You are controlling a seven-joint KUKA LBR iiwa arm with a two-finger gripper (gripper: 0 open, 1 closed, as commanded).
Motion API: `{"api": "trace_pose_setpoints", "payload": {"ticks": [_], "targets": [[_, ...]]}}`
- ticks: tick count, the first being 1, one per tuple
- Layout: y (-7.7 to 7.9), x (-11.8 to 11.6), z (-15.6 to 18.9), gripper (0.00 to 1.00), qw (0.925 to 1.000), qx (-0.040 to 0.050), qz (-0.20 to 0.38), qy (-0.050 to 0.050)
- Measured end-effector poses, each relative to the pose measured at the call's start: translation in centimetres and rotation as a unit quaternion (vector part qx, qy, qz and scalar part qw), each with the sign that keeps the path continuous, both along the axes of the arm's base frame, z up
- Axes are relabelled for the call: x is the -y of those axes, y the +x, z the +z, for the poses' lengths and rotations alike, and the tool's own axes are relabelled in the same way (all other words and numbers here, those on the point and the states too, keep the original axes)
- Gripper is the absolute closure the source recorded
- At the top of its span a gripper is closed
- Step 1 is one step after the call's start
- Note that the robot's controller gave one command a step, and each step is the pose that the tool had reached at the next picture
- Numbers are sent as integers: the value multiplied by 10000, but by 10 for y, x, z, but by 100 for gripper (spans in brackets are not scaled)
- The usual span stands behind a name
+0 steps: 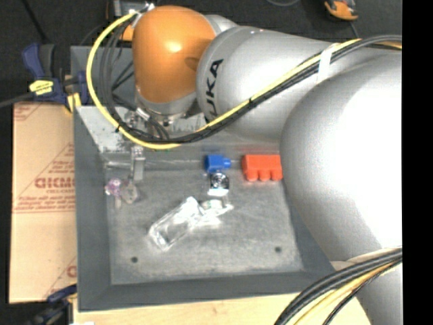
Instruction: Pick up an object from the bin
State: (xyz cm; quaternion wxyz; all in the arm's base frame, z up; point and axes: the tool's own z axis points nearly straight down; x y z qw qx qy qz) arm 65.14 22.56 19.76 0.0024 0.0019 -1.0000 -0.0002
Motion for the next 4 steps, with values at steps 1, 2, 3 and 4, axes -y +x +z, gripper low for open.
{"api": "trace_pose_setpoints", "payload": {"ticks": [1, 2, 3, 4], "targets": [[-6, -2, -63, 0, 9999, 8, -117, -1], [-18, -9, -129, 0, 9968, 17, 805, -5], [-16, -10, -126, 100, 9969, 36, 786, 10], [-11, -12, 40, 100, 9962, 88, 871, 11]]}}
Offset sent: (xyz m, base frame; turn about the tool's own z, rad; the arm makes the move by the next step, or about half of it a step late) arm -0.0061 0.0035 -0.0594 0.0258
